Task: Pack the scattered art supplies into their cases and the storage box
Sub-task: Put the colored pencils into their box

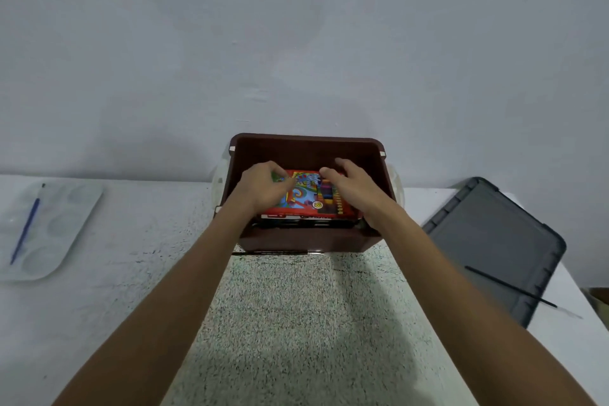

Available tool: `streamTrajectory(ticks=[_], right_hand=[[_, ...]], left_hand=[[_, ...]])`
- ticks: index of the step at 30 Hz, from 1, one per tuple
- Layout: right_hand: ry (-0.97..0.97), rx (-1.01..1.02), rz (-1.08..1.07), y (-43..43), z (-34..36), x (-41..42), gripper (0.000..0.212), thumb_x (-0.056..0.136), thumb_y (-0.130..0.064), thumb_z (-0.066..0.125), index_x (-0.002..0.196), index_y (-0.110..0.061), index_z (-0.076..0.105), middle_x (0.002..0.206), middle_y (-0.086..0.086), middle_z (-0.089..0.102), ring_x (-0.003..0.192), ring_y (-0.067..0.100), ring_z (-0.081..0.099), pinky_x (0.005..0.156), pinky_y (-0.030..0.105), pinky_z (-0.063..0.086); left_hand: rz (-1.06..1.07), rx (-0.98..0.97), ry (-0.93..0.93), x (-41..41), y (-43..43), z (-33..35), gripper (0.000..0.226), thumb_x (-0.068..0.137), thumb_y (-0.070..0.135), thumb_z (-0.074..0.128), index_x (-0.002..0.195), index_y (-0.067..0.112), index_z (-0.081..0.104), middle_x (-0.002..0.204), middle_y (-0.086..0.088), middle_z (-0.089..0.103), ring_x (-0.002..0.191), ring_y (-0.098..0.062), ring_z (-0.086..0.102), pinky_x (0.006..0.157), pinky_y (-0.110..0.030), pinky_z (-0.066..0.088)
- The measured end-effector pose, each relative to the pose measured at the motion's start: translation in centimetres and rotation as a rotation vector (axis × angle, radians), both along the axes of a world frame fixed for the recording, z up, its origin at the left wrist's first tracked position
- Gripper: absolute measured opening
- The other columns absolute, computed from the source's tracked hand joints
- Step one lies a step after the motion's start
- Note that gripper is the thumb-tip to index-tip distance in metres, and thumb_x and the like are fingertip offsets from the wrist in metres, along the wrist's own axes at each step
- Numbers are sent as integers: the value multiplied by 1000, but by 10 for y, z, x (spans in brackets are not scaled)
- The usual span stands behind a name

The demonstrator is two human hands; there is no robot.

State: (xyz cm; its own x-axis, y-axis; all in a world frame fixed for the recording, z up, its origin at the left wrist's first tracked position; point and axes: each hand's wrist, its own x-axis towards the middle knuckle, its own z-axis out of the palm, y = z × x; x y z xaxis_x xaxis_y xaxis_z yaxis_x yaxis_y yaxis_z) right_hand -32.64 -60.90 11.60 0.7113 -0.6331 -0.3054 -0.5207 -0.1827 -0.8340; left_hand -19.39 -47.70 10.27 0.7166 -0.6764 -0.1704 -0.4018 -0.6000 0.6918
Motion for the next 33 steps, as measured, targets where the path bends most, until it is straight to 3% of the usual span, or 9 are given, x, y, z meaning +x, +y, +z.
streamTrajectory(ticks=[3,7,11,15,17,21,26,30,33], right_hand=[[17,-20,12,-7,-9,8,65,97,-48,53,152,-22,30,143,7,50,96,9,63,72,23,49],[36,-61,19,-13,-16,11,64,98,-46,53,153,-21,30,147,8,47,115,19,59,86,28,50],[52,-148,47,-14,-20,8,61,100,-39,52,153,-18,30,145,9,48,104,15,59,70,18,48],[63,-359,70,-11,-12,-3,60,99,-37,53,151,-15,33,148,12,46,130,27,50,103,39,46],[5,-442,69,-6,-2,-14,54,100,-33,52,148,-13,40,148,10,48,134,25,46,109,38,40],[-125,-522,12,5,16,-45,41,100,-31,53,138,-15,55,138,3,58,126,16,52,104,27,40],[-282,-432,-130,4,22,-106,28,99,-28,54,122,-17,67,116,-8,68,108,5,61,96,34,52],[-153,-520,-202,-15,8,-162,29,100,-26,52,122,-15,67,112,-4,69,89,-5,58,75,9,43],[23,-597,-213,-36,-13,-204,28,99,-16,52,122,-8,66,110,8,70,85,11,58,67,14,38]], left_hand=[[-94,95,29,6,-9,-2,52,89,44,66,130,15,55,120,-7,61,90,-15,60,72,-25,46],[-154,190,26,12,-15,-13,60,85,45,71,130,9,56,127,-6,54,102,-20,59,88,-33,50],[-157,243,-73,11,-14,-25,62,85,54,65,133,16,51,140,-9,42,118,-28,53,99,-39,47],[-230,272,-129,7,-9,-26,64,91,55,55,141,17,44,147,-10,38,131,-29,43,106,-41,40],[-290,287,-166,4,-3,-23,62,93,53,54,142,17,44,146,-12,42,133,-30,40,108,-42,37],[-300,101,-287,-25,15,-9,50,95,40,58,138,16,51,139,-8,48,128,-24,45,104,-33,37],[-340,-321,-344,-85,37,1,33,94,33,58,120,14,65,126,-1,59,121,-14,52,99,-20,32],[-318,-503,-408,-126,35,-7,22,93,25,57,108,16,70,120,5,57,116,-5,50,102,-22,35],[-331,-525,-427,-154,29,-19,21,93,23,56,105,15,70,116,3,60,112,-9,53,98,-17,36]])
